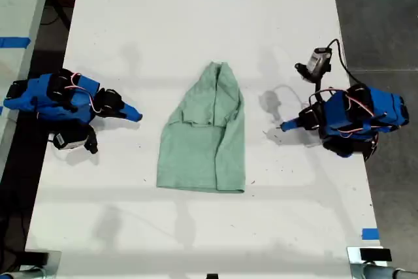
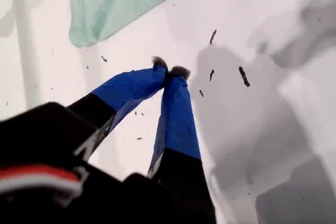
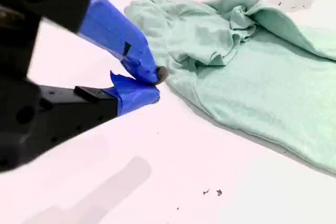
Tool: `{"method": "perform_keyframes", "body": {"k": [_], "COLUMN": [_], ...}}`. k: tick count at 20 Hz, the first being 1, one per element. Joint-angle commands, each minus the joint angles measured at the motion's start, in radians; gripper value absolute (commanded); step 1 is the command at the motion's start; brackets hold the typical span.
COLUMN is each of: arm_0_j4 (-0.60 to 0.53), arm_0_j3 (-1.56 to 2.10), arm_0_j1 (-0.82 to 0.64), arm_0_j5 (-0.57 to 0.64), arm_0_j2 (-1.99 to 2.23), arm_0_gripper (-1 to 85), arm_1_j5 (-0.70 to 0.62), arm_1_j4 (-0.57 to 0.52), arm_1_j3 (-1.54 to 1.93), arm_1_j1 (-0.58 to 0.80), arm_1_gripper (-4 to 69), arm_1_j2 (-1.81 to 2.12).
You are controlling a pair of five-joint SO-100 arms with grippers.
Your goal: Fold t shirt
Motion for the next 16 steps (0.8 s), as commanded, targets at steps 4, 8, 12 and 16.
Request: {"method": "perform_keyframes", "body": {"k": [4, 8, 12, 16], "arm_0_j4": [-0.005, -0.005, -0.005, -0.005], "arm_0_j3": [-0.012, -0.011, -0.011, -0.011], "arm_0_j1": [-0.012, -0.012, -0.018, -0.021], "arm_0_j5": [-0.011, -0.011, -0.011, -0.011], "arm_0_j2": [0.006, 0.006, 0.006, 0.006], "arm_0_gripper": [-0.2, -0.2, -0.2, -0.2], "arm_1_j5": [0.064, 0.081, 0.074, 0.057], "arm_1_j4": [-0.181, -0.153, -0.153, -0.153], "arm_1_j3": [0.273, 0.302, 0.302, 0.304], "arm_1_j1": [-0.043, 0.005, 0.043, 0.071], "arm_1_gripper": [2.3, 2.2, 2.2, 2.5], "arm_1_j2": [0.006, 0.006, 0.006, 0.006]}}
